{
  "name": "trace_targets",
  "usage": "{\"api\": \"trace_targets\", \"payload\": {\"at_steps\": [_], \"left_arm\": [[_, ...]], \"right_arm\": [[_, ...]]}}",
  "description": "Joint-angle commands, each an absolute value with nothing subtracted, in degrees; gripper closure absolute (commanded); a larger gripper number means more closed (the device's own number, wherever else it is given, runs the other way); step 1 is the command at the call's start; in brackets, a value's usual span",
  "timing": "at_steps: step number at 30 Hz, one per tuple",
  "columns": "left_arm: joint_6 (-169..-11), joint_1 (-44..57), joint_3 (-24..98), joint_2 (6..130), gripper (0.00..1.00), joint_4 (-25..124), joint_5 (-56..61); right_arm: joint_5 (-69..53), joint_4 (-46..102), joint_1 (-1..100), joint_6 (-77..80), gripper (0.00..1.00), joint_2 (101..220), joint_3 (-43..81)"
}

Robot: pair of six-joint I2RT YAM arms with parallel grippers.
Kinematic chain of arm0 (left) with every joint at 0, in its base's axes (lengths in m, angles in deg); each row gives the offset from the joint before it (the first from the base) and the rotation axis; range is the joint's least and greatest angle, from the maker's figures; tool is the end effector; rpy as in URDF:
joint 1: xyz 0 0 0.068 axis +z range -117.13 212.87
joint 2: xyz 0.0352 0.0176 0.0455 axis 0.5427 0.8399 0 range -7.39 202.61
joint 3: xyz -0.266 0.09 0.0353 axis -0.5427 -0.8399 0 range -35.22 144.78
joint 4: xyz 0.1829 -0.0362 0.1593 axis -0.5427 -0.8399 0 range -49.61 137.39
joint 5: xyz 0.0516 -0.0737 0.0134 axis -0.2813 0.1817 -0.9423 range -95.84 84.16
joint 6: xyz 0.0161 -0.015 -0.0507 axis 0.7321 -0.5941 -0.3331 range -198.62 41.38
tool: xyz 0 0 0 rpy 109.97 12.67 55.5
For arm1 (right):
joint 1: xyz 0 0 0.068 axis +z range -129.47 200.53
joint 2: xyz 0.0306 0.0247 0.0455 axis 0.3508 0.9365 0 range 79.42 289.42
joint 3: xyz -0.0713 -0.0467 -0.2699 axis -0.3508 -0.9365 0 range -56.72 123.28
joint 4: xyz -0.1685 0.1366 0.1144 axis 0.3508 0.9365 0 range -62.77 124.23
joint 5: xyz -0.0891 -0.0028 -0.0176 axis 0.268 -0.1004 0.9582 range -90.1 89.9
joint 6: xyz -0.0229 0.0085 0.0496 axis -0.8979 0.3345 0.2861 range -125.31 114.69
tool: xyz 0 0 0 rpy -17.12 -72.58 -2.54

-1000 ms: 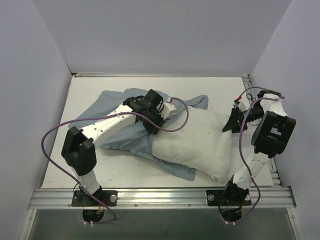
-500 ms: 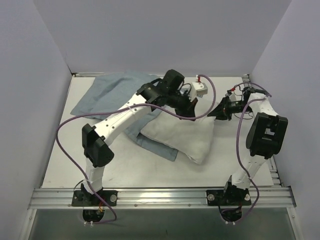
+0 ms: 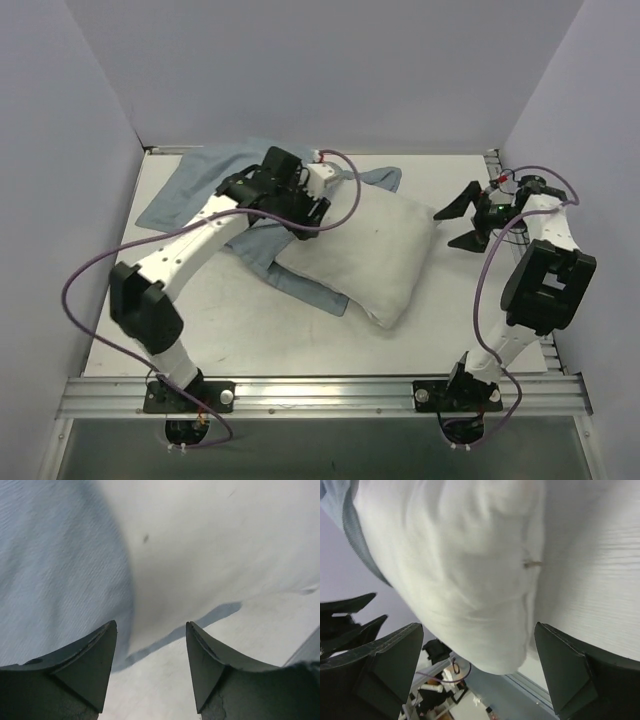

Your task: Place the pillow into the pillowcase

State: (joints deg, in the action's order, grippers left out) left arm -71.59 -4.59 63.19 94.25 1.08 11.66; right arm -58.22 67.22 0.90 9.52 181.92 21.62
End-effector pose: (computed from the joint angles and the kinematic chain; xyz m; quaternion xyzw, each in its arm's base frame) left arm 0.2927 -0.2384 0.3459 0.3997 0.8385 -0.2274 0.2923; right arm 0.3427 -0.0883 0.2587 0.1486 0.8459 0.4648 0.2152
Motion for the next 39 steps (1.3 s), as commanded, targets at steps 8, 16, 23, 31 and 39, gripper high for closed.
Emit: {"api": "trace_targets", "payload": {"at_steps": [8,16,23,31,39], "left_arm": [[-58.59,-4.58,45.21,78.73,0.3,6.16,-7.77],[-53.31,-4.4,49.5,88.39,0.29,12.67,-16.72],[-48.57,-1.24,52.41,89.9,0.39,13.73,-21.93],[-49.25,-1.41,55.3,90.85,0.92,9.69,-14.91],[-56.29,-11.06,82.66,100.59,1.0,-5.07,30.23]], "right_arm": [[-56.33,88.76,-3.29,-9.61,0.0,176.72,14.05],[-58.46,75.58,8.04,-1.27,0.0,179.87,10.16],[-56.17,72.14,8.93,1.37,0.29,181.99,12.88],[-57.75,69.42,10.69,4.62,0.5,182.78,16.4],[-69.7,35.22,17.8,41.2,0.62,178.32,6.69]]}}
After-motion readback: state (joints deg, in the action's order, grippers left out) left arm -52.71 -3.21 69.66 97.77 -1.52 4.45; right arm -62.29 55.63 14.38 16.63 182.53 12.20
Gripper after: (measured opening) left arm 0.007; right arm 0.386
